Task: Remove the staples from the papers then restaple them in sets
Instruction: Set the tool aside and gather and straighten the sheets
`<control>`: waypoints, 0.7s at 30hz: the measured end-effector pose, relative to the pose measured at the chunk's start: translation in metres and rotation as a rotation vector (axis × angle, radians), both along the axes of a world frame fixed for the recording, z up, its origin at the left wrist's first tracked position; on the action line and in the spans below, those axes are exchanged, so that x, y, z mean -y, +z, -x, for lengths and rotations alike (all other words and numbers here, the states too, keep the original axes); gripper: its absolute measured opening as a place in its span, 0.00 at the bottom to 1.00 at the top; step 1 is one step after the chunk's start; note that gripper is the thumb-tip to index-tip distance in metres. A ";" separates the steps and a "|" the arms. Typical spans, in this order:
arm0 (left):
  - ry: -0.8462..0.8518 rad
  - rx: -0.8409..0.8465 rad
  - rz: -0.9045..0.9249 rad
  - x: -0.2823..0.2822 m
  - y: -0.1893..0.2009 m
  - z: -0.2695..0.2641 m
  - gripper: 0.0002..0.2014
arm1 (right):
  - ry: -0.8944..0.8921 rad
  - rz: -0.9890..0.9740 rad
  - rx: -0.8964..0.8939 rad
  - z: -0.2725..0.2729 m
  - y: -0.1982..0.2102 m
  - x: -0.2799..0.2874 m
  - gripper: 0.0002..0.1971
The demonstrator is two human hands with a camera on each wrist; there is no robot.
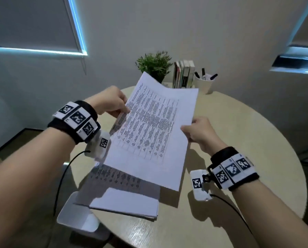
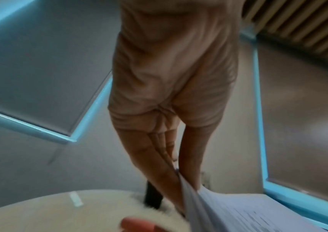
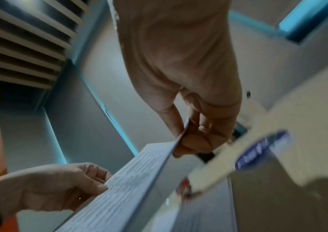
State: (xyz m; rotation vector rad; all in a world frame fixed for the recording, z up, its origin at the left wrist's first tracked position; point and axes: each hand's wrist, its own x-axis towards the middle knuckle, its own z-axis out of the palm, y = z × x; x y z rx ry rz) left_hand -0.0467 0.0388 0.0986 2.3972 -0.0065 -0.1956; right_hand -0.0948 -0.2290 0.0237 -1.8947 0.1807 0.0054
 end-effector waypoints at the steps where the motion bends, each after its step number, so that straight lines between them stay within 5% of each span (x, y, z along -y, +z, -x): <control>1: 0.002 -0.058 -0.042 -0.008 -0.007 0.003 0.06 | 0.034 0.021 -0.059 0.001 -0.008 -0.009 0.06; 7: 0.072 -0.290 -0.106 -0.044 -0.049 0.017 0.05 | 0.170 0.139 -0.221 0.014 -0.044 -0.051 0.11; 21: 0.121 -0.340 -0.226 -0.046 -0.092 0.025 0.06 | 0.142 0.382 -0.240 0.019 -0.061 -0.067 0.04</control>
